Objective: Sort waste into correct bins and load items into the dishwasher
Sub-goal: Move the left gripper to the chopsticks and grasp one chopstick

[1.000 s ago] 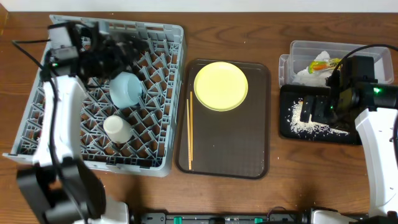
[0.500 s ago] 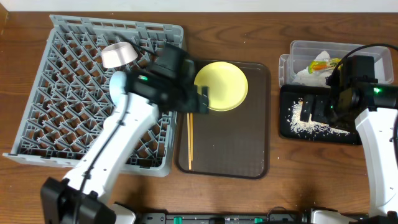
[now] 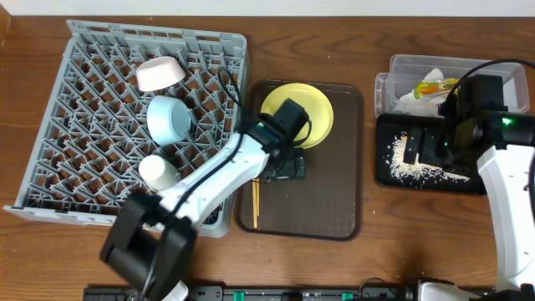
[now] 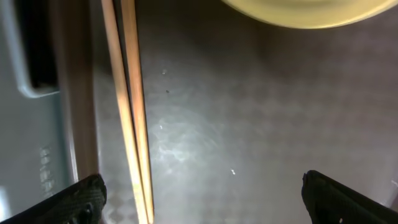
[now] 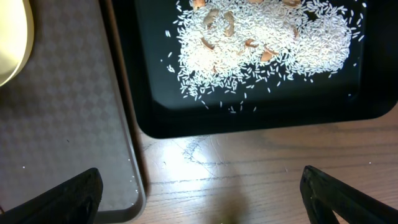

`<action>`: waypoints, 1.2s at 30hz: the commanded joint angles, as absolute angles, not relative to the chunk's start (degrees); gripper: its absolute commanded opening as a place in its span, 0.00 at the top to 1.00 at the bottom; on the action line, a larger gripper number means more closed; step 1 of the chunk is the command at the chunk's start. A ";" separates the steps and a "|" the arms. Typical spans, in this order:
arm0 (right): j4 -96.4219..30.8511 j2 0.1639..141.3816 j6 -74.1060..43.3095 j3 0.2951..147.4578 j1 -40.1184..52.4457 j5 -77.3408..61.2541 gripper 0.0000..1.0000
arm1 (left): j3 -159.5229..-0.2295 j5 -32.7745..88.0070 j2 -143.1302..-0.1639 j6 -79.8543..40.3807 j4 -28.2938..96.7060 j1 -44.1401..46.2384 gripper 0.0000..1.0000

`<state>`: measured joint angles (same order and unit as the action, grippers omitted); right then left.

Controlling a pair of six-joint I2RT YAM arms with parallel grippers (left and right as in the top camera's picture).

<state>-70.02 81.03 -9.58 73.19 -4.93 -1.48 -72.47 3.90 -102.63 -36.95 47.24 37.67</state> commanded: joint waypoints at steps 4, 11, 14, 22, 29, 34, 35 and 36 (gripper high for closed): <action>-70.28 80.42 -8.93 74.04 -5.23 -0.91 0.01 | -72.10 2.28 -107.81 -39.55 45.10 37.69 0.00; -70.30 80.42 -8.93 74.04 -5.23 -0.91 0.01 | -72.10 2.31 -112.09 -39.57 43.09 37.71 0.00; -70.28 80.42 -8.93 74.04 -5.23 -0.91 0.01 | -72.10 2.33 -113.16 -39.62 42.26 37.71 0.00; -70.28 80.42 -8.91 74.04 -5.23 -0.89 0.01 | -72.10 2.57 -114.08 -39.75 41.91 37.82 0.00; -70.30 80.42 -8.91 74.04 -5.23 -0.89 0.01 | -72.10 2.50 -114.17 -39.75 41.85 38.83 0.21; -70.30 80.42 -8.93 74.04 -5.23 -0.89 0.01 | -71.96 2.50 -114.37 -39.75 41.87 39.09 0.59; -70.28 80.42 -8.91 74.04 -5.23 -0.89 0.01 | -71.88 2.50 -114.45 -39.75 41.85 39.09 0.65; -70.30 80.42 -8.91 74.04 -5.23 -0.89 0.01 | -71.81 2.50 -114.45 -39.75 41.87 39.09 0.69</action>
<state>-70.26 81.03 -9.58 73.19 -4.93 -1.48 -72.40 3.03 -112.62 -39.59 41.67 39.05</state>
